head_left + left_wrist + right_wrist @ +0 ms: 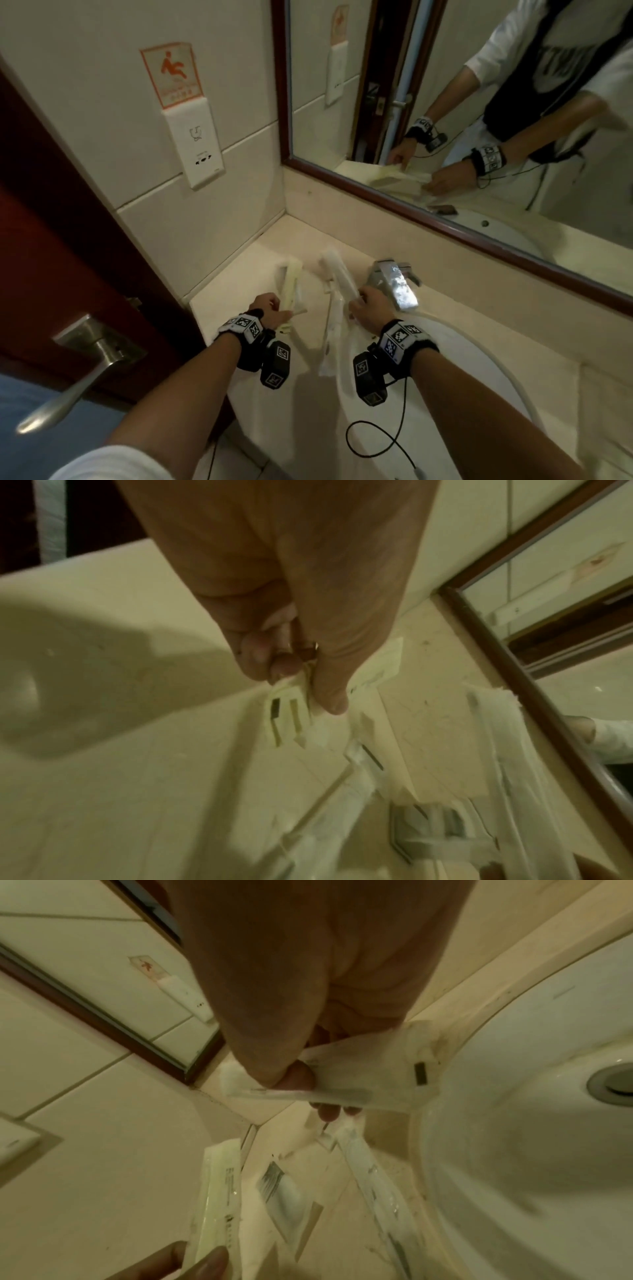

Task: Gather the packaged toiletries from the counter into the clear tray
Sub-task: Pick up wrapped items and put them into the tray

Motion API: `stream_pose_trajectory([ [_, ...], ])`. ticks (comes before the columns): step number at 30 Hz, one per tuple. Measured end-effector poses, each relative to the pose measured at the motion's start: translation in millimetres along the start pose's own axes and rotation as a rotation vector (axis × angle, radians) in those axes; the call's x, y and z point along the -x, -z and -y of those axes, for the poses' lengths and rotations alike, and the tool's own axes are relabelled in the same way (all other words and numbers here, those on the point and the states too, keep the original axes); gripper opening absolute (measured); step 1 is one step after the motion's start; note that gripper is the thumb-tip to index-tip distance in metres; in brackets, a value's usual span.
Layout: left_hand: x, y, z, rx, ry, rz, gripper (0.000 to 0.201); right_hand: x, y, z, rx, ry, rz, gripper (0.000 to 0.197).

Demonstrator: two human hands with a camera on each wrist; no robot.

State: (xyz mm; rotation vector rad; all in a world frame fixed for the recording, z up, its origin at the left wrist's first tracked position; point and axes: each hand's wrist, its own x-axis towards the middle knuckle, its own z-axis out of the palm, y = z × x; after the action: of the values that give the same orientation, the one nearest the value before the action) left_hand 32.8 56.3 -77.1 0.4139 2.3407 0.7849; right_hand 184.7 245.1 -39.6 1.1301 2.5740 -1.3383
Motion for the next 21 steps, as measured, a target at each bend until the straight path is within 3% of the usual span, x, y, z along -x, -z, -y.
stream_pose_trajectory([
  [5, 13, -26, -35, 0.078, -0.096, 0.091, 0.018, 30, 40, -28, -0.083, 0.021, -0.108, 0.008],
  [12, 53, -79, -94, 0.063, -0.211, 0.190, 0.029, 80, 102, -91, -0.160, -0.092, -0.289, 0.016],
  [15, 69, -107, -113, 0.046, -0.228, 0.230, 0.051, 105, 124, -122, -0.167, -0.139, -0.336, 0.017],
  [18, 81, -132, -127, 0.037, -0.279, 0.258, 0.036, 128, 140, -149, -0.187, -0.164, -0.353, 0.019],
  [21, 95, -162, -145, -0.025, -0.340, 0.282, 0.039, 154, 156, -178, -0.205, -0.172, -0.391, 0.020],
])
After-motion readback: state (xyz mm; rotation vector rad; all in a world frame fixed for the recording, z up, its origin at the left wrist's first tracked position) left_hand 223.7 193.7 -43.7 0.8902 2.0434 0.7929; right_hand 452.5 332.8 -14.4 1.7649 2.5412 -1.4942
